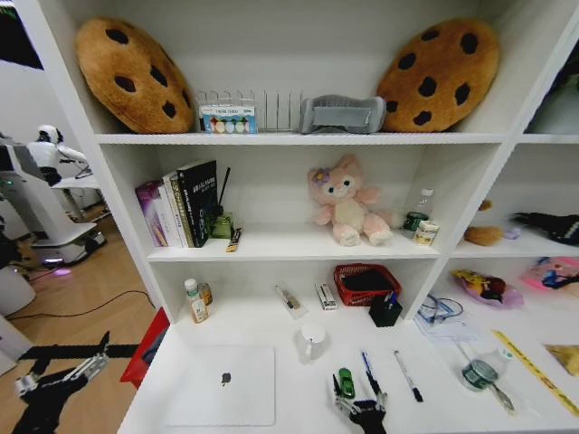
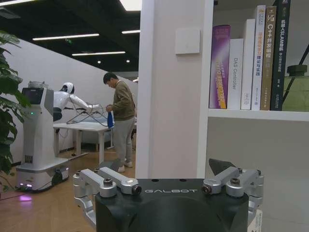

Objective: Organize the objects on the table.

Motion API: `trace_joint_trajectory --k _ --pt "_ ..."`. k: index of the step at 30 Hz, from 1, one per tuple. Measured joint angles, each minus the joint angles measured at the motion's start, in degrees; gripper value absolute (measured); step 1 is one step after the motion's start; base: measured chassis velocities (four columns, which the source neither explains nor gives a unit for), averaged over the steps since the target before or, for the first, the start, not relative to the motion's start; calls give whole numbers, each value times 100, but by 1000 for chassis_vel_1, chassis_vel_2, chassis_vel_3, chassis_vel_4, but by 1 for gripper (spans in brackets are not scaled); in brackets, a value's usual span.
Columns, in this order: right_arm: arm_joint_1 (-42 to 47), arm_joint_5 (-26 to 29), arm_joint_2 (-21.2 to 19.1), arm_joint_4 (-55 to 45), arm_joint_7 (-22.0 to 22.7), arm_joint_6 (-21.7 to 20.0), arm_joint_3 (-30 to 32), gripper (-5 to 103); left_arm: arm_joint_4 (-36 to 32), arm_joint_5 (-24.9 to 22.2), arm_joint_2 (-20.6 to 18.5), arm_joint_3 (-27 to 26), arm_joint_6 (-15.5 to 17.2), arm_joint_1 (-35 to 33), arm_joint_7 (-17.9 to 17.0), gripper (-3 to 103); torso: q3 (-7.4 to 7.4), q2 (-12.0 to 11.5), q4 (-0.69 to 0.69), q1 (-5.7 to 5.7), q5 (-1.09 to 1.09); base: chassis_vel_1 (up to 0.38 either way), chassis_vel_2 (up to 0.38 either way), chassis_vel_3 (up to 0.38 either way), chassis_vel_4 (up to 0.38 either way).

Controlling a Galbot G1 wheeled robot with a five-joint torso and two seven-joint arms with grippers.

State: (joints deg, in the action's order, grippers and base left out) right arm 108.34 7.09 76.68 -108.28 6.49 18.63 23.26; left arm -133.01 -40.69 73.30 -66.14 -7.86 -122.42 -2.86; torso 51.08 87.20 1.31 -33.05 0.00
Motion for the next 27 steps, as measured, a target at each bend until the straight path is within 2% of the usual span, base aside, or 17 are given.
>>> trace_joint_trajectory --k 4,8,11,12,13,16,18,19,25,27 --pt "-20 10 37 123 33 -29 -4 101 1 4 -3 2 3 -1 0 100 0 0 0 0 0 0 0 0 0" --pt "-23 -5 85 239 41 -21 0 82 3 7 -6 4 3 -1 0 100 0 0 0 0 -1 0 0 0 0" --pt "-27 -10 111 244 43 -19 -4 77 3 8 -7 5 3 -2 0 100 0 0 0 0 -1 0 0 0 0" --pt "-31 -16 136 243 44 -18 -13 71 4 9 -7 5 3 -2 0 100 0 0 0 0 -1 0 0 0 0" --pt "-36 -32 173 242 47 -19 -30 60 5 10 -8 6 3 -1 0 100 0 0 0 0 -1 0 0 0 0" --pt "-36 -42 186 239 48 -19 -31 60 5 12 -9 7 4 -1 0 100 0 0 0 0 0 0 0 0 0" --pt "-25 -50 203 222 49 -19 -30 49 6 13 -9 8 4 -2 0 100 0 0 0 0 0 0 0 0 0" --pt "-10 -51 209 206 48 -20 -19 38 7 14 -10 9 3 -2 0 100 0 0 0 0 1 0 0 0 0" --pt "63 -42 203 114 52 8 83 37 8 15 -11 11 4 -2 0 100 0 0 0 0 1 0 0 0 0" --pt "223 60 148 -194 53 42 268 37 9 15 -12 11 3 -2 0 100 0 -1 1 0 1 0 0 0 0"
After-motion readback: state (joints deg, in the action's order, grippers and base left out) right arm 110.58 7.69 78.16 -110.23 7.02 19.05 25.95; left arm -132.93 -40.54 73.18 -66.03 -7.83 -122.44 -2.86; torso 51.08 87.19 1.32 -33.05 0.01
